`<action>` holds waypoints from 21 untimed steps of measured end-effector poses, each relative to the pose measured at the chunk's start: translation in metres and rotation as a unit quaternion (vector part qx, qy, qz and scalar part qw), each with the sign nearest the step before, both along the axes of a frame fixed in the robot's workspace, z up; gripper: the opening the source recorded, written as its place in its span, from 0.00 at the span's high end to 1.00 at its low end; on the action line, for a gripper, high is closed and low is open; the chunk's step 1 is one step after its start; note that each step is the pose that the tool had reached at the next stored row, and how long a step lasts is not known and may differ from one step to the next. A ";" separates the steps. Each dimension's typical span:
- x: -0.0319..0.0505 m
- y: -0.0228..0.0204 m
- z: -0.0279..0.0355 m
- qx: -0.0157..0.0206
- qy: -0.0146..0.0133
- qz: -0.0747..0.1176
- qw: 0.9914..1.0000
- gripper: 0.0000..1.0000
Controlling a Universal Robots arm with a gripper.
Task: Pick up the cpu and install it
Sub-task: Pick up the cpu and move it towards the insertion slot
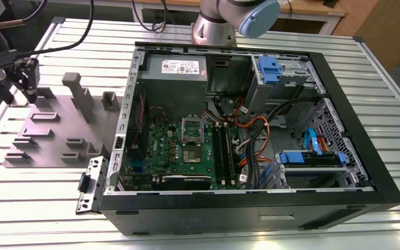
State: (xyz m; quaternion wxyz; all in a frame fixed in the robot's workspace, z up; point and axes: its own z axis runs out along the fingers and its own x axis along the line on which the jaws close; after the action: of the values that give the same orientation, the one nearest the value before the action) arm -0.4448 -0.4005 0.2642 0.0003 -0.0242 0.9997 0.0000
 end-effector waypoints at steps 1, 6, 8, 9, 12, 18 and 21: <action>0.0000 0.0000 0.0003 0.000 0.000 0.000 1.000 0.53; 0.0000 0.0000 0.0022 0.000 0.000 0.000 1.000 0.53; 0.0000 0.0000 0.0029 0.000 0.000 0.000 1.000 0.53; 0.0000 0.0000 0.0033 0.000 0.000 0.000 1.000 0.53; 0.0000 0.0000 0.0044 0.000 0.000 0.000 1.000 0.53; 0.0000 0.0000 0.0068 0.000 0.000 0.000 1.000 0.53; 0.0000 0.0000 0.0081 0.000 0.000 0.000 1.000 0.53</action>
State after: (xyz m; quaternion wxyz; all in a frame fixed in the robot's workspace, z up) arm -0.4449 -0.4005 0.2724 0.0003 -0.0237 0.9997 0.0001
